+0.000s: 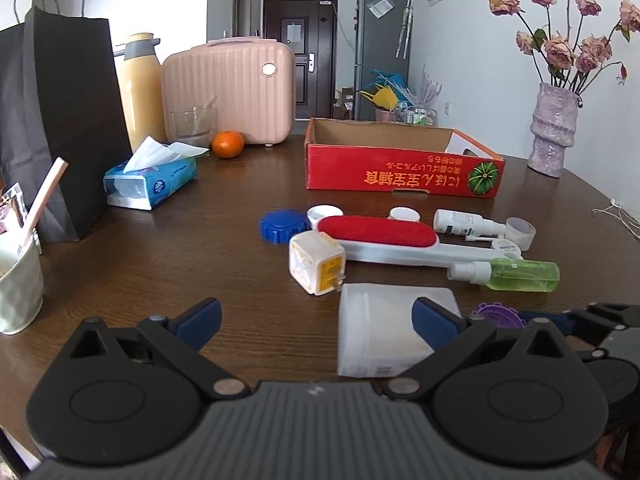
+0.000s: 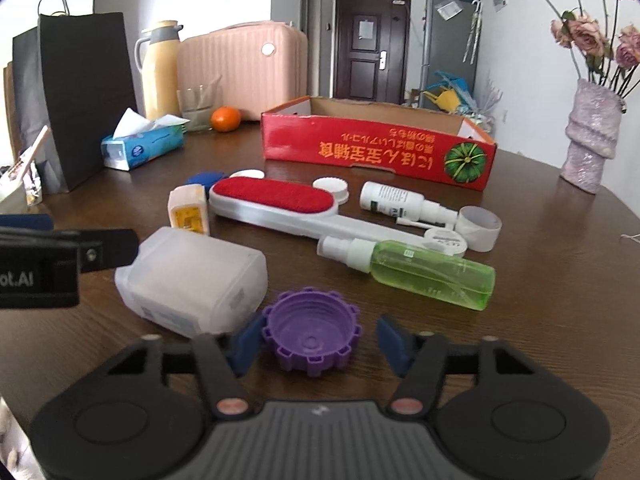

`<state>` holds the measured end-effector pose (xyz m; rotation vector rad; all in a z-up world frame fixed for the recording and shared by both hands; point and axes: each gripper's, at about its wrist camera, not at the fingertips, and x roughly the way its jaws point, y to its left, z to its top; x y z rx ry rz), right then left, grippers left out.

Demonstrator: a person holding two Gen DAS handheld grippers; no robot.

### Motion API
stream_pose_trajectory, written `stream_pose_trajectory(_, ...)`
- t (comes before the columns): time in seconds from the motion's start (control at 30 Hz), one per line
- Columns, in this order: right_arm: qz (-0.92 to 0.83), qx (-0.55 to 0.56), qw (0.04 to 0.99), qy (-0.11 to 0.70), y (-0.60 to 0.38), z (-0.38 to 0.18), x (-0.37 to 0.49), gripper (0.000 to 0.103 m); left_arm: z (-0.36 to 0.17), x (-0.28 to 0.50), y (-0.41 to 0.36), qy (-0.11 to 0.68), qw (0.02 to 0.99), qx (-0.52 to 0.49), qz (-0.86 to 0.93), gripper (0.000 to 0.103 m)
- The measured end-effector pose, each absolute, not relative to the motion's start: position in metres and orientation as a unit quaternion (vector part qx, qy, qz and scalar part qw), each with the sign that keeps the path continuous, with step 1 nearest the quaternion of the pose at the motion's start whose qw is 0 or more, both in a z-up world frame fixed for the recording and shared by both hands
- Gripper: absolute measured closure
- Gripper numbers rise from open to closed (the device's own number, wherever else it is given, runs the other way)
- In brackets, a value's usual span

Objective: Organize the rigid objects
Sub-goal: 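Grasp the purple bottle cap with the right tool while the left tool reaches the white plastic box, then close the left tool on the white plastic box while the right tool holds the purple cap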

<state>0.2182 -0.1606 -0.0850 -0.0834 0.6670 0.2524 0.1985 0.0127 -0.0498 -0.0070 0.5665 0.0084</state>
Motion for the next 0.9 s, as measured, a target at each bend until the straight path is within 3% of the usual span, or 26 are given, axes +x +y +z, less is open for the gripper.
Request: stream_pose_trajectory(0.9, 0.053, -0.017, 0.956, 0.289, -0.229, -0.072, 0.203, 0.051, -0.067, 0.257, -0.047, 0.393, 0.918, 0.059, -0.005, 0.000)
